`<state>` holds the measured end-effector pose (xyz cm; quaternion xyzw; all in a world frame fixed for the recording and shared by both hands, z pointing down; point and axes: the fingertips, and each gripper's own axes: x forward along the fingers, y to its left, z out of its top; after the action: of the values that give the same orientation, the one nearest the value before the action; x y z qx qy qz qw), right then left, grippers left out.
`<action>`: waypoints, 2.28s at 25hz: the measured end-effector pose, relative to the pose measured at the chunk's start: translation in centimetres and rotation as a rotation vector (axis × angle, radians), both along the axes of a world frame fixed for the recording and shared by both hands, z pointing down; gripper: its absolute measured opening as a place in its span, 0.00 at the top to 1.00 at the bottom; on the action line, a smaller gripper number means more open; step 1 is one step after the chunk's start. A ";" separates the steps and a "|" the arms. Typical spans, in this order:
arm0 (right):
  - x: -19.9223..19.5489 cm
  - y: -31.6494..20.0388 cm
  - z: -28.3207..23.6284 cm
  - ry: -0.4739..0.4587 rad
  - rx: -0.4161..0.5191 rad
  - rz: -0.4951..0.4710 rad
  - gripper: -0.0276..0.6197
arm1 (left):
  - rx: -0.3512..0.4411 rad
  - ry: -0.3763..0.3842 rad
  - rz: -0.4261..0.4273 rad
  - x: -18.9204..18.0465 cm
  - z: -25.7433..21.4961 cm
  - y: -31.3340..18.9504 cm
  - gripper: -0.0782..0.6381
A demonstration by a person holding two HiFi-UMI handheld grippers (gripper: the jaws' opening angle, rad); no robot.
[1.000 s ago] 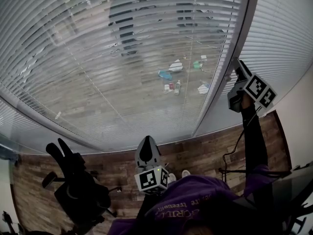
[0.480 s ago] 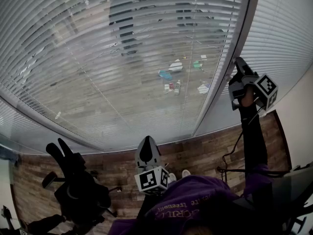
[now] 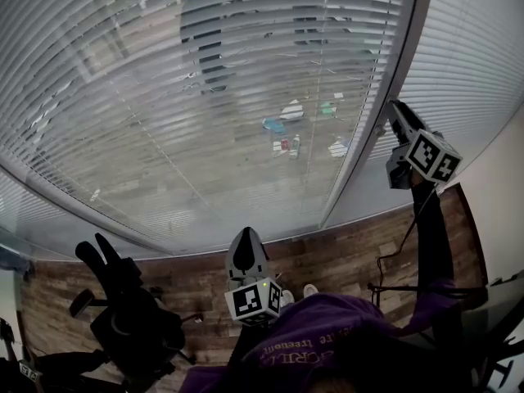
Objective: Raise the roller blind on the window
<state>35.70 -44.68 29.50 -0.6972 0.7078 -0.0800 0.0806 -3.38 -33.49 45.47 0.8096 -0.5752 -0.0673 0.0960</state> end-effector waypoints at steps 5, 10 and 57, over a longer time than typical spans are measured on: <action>-0.7 -0.9 0.3 0.437 -0.089 0.033 0.75 | 0.000 0.001 0.008 0.6 0.0 0.0 0.89; -0.5 -0.8 0.1 0.563 -0.089 0.099 0.77 | -0.004 0.002 0.000 0.5 0.2 -0.1 0.89; -1.9 0.2 -0.8 0.659 -0.084 0.141 0.76 | -0.008 0.005 0.001 -0.3 -0.4 0.5 0.89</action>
<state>33.84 -44.47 28.71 -0.7356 0.6419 0.1263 -0.1761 -3.69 -33.01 45.11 0.8093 -0.5748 -0.0670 0.1007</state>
